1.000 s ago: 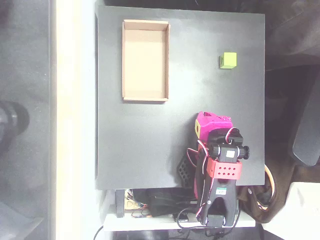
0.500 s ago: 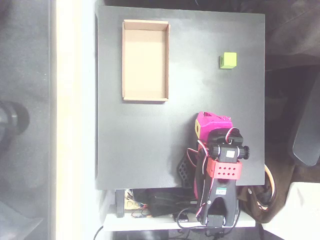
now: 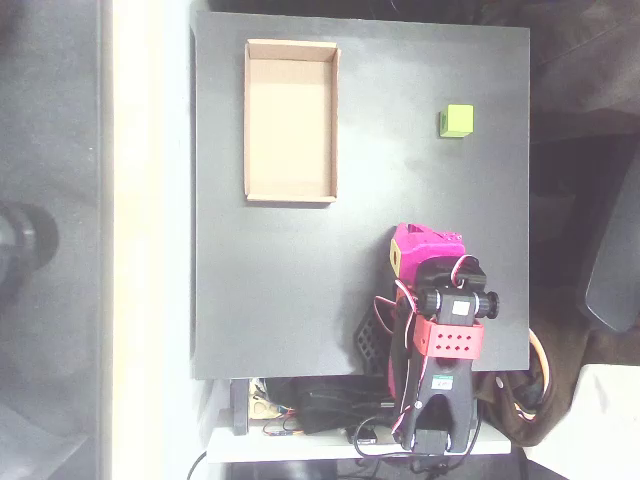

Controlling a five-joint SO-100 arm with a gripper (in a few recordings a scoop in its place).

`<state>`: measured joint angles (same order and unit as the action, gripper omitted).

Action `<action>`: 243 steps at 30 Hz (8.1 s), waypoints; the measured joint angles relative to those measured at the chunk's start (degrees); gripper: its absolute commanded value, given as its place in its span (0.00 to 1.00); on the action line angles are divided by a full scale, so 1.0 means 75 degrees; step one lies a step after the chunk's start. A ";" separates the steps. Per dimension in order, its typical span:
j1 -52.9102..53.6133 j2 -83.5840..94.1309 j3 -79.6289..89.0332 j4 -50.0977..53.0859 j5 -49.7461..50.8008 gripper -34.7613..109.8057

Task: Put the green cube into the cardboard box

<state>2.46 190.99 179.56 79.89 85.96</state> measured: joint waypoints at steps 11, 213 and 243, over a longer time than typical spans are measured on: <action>0.0000 0.0000 0.0000 0.0000 0.0000 0.26; -0.4312 -1.3910 -1.4648 0.0105 -0.0094 0.32; -0.4828 -1.7027 -1.4648 -0.0973 -0.0141 0.38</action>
<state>-33.75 63.28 69.70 72.60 84.90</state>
